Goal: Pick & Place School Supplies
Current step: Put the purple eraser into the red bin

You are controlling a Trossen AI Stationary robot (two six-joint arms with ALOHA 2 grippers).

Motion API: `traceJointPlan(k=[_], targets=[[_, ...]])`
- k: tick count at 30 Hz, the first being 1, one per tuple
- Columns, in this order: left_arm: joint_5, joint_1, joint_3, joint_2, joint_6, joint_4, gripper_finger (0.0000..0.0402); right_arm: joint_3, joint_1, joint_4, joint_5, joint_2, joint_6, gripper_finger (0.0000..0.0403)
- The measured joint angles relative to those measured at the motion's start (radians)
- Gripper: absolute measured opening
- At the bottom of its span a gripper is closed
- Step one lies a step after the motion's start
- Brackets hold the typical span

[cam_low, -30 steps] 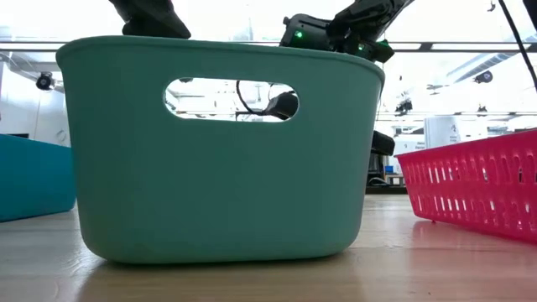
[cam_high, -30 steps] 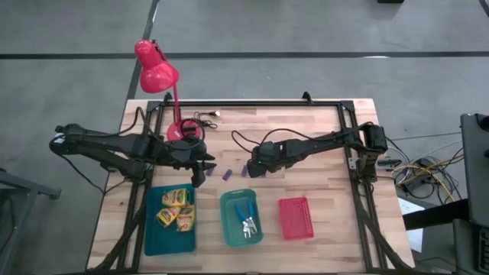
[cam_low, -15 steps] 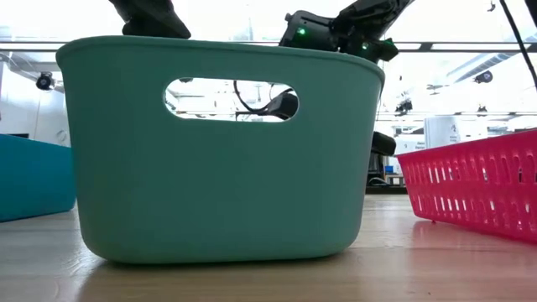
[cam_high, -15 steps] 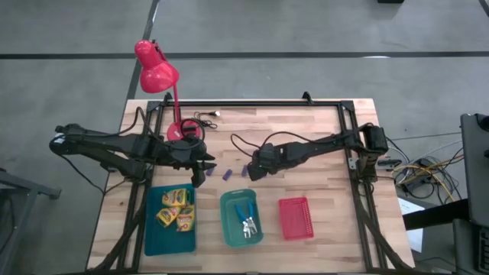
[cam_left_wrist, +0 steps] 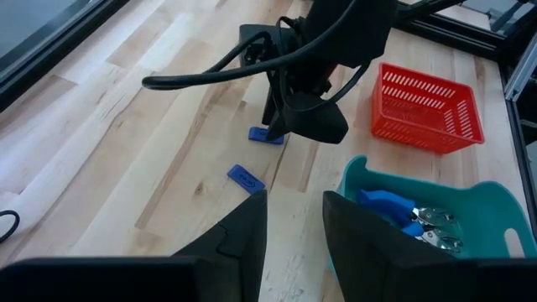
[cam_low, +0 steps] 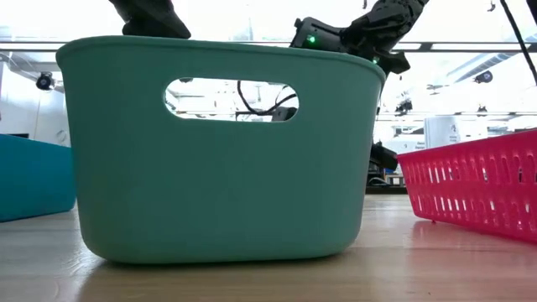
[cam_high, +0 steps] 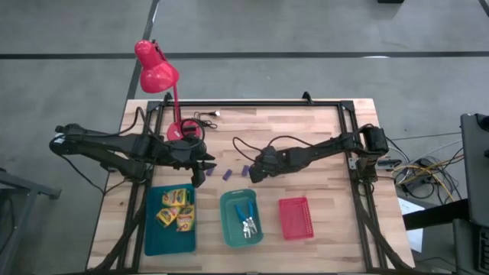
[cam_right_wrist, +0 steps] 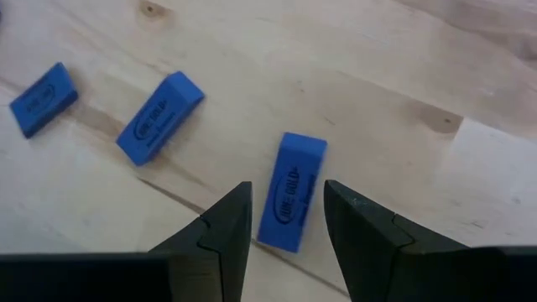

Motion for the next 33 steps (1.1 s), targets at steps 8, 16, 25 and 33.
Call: traceJointPlan(k=[8, 16, 25, 33], targets=[[-0.003, 0.000, 0.000, 0.000, 0.000, 0.000, 0.0122, -0.015, 0.000, 0.038, 0.016, 0.000, -0.026, 0.0144], [-0.003, 0.000, 0.000, 0.000, 0.000, 0.000, 0.0122, -0.018, 0.000, 0.054, 0.023, 0.000, -0.070, 0.0136], [-0.002, 0.000, 0.000, 0.000, 0.000, 0.000, 0.0122, -0.020, 0.000, 0.072, 0.038, 0.042, -0.021, 0.0140], [0.001, 0.000, 0.000, 0.000, 0.000, 0.000, 0.0122, 0.037, 0.002, 0.047, 0.012, 0.095, -0.008, 0.0134]])
